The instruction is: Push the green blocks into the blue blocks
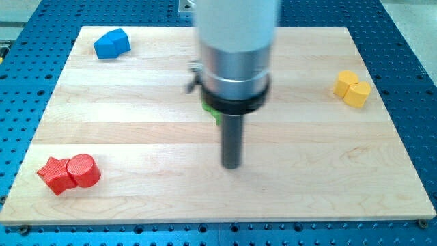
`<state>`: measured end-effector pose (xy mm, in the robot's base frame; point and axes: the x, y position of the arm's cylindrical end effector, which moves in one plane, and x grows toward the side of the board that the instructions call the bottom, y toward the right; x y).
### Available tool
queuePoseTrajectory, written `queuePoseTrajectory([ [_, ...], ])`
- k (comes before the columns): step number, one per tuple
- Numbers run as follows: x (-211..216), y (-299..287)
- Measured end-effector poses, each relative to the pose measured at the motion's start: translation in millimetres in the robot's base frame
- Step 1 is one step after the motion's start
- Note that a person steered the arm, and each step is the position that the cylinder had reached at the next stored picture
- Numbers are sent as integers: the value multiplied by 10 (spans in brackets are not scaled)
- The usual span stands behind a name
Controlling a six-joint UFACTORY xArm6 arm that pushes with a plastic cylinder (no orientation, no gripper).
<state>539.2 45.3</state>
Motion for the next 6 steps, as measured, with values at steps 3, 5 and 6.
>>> queuePoseTrajectory([
  [3, -552, -52],
  [5, -783, -58],
  [6, -1050, -233],
])
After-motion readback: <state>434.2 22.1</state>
